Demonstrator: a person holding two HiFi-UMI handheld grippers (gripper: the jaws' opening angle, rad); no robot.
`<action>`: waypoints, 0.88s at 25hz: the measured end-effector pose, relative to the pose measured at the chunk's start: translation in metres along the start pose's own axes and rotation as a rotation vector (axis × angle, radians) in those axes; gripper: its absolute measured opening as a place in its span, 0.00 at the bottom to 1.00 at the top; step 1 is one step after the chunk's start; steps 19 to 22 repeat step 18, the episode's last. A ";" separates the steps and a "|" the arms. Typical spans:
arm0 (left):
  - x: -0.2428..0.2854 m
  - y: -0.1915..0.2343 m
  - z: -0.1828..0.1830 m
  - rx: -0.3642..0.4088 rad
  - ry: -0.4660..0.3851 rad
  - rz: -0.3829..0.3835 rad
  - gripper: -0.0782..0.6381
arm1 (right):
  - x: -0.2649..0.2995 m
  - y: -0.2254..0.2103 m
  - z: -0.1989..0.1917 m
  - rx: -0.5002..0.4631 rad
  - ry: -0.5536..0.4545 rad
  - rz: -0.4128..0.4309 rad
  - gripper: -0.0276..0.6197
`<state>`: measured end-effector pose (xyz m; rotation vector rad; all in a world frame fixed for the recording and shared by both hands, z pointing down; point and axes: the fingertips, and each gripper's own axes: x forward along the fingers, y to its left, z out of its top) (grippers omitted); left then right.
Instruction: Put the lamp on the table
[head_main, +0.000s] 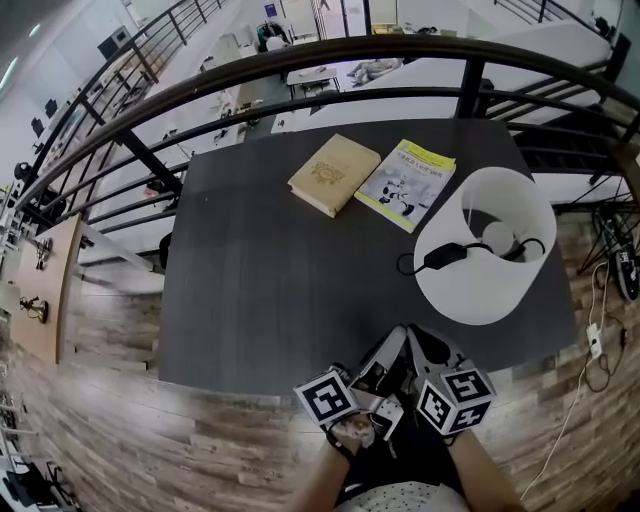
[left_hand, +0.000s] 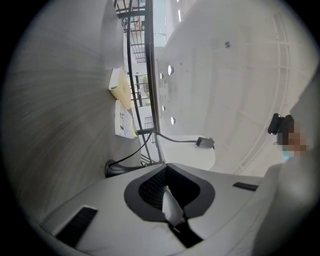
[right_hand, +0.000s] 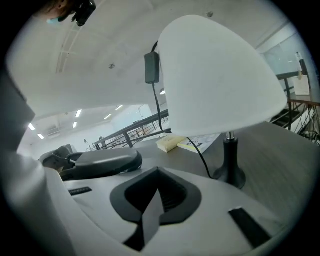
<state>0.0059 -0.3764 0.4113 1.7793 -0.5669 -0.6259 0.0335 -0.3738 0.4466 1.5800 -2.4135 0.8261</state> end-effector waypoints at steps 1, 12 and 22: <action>-0.002 0.000 0.002 0.003 -0.003 0.005 0.12 | 0.000 0.001 0.001 -0.003 0.002 0.001 0.07; -0.013 0.000 0.015 0.038 -0.025 0.018 0.12 | 0.005 0.007 -0.002 -0.009 0.041 0.006 0.07; -0.012 0.000 0.020 0.041 -0.015 0.009 0.12 | 0.009 0.011 -0.001 0.002 0.049 -0.011 0.07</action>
